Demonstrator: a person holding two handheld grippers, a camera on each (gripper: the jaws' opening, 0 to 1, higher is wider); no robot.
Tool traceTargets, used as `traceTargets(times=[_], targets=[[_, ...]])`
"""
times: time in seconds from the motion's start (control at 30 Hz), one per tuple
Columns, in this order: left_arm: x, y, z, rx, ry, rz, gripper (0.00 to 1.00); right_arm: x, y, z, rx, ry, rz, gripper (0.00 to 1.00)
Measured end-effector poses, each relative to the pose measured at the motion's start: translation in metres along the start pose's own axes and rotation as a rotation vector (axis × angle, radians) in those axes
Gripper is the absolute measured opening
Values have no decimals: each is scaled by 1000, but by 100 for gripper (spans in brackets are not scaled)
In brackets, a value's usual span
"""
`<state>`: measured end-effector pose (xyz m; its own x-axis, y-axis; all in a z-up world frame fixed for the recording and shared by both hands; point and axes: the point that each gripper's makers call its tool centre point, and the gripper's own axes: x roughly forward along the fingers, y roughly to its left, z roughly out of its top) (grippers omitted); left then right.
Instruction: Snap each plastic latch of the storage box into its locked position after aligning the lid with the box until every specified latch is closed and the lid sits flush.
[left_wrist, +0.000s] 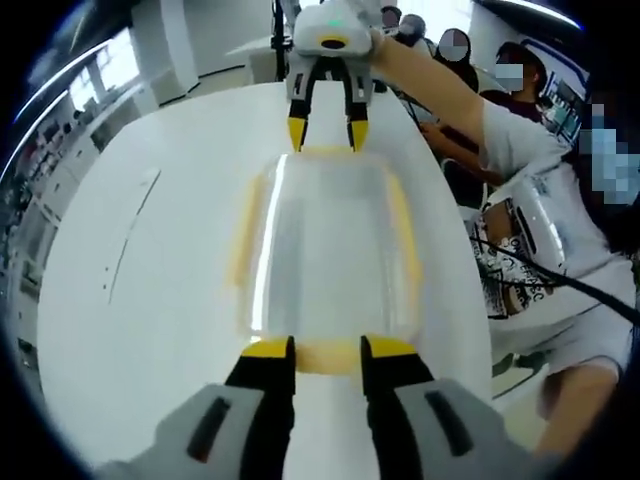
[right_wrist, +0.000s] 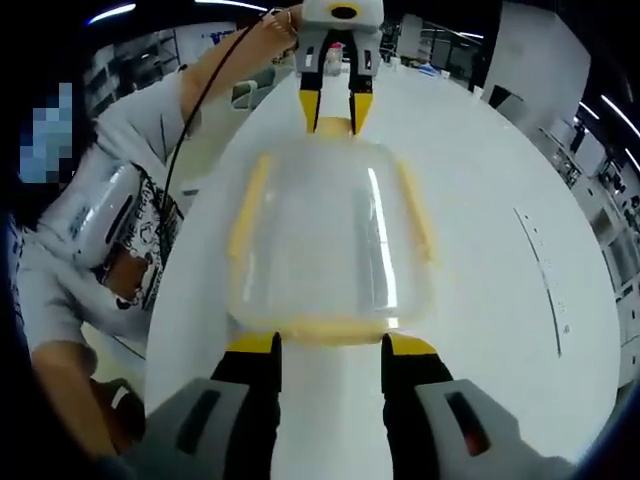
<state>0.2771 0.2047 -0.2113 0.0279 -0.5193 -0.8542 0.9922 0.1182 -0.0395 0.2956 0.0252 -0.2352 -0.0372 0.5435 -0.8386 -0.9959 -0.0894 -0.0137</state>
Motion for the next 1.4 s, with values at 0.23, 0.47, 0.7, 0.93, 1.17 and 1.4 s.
traceTargets(times=[0.23, 0.47, 0.7, 0.93, 1.17, 1.4], targets=[[3, -2, 0, 3, -37, 1, 25, 0, 3, 2, 0, -13, -3, 39], [2, -2, -3, 32, 18, 15, 25, 2, 2, 1, -11, -2, -9, 39], [5, 2, 23, 93, 41, 34, 27, 2, 3, 1, -23, 11, -27, 39], [25, -5, 66, 185, 101, 8, 28, 0, 2, 2, -29, 12, -36, 39], [54, -16, 83, 209, 253, -52, 27, -3, 2, 1, -41, -8, -49, 39], [58, -8, 84, 171, 307, -37, 22, -3, 1, 0, -68, -61, -66, 40]])
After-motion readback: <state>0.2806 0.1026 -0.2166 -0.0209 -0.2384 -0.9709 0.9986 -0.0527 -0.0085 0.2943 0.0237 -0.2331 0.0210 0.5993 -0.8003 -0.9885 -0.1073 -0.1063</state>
